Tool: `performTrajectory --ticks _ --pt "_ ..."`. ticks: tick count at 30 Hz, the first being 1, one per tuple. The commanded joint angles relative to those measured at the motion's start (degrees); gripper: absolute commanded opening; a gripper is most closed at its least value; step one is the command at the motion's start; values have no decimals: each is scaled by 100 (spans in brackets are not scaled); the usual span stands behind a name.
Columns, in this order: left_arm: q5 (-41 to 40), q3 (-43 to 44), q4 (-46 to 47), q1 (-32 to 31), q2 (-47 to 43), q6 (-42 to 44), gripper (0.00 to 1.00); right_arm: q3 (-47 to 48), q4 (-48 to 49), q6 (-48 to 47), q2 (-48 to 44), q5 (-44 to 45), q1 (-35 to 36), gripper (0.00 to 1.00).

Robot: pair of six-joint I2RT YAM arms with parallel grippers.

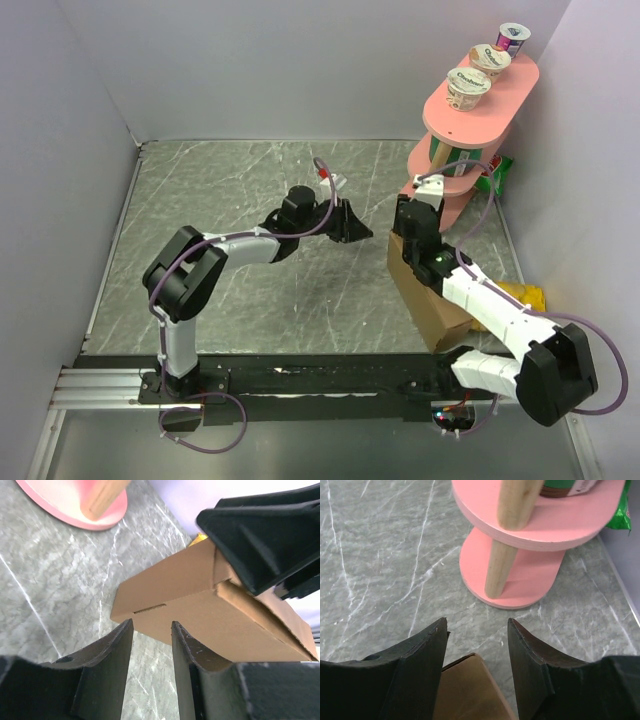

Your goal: Fold the paper box

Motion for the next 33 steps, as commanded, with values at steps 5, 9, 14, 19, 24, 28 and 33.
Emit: performTrajectory --ticks 5,9,14,19,24,28,33 --pt "80 93 -231 100 -503 382 43 -117 -2071 -712 958 -85 134 57" --pt "124 111 -250 153 -556 392 43 15 -2440 -870 1371 204 204 55" --pt "159 164 -294 180 -556 418 43 51 -2520 -914 1478 293 354 53" --pt "203 173 -285 188 -538 427 42 59 -2590 -1143 1513 337 494 54" --pt "185 173 -329 197 -538 453 42 94 -2740 -1275 1846 539 609 53" --pt "220 252 -329 197 -503 427 42 138 -2836 -1275 2110 645 671 52" --pt "220 287 -373 197 -477 444 41 24 -2713 -1363 1952 609 671 51"
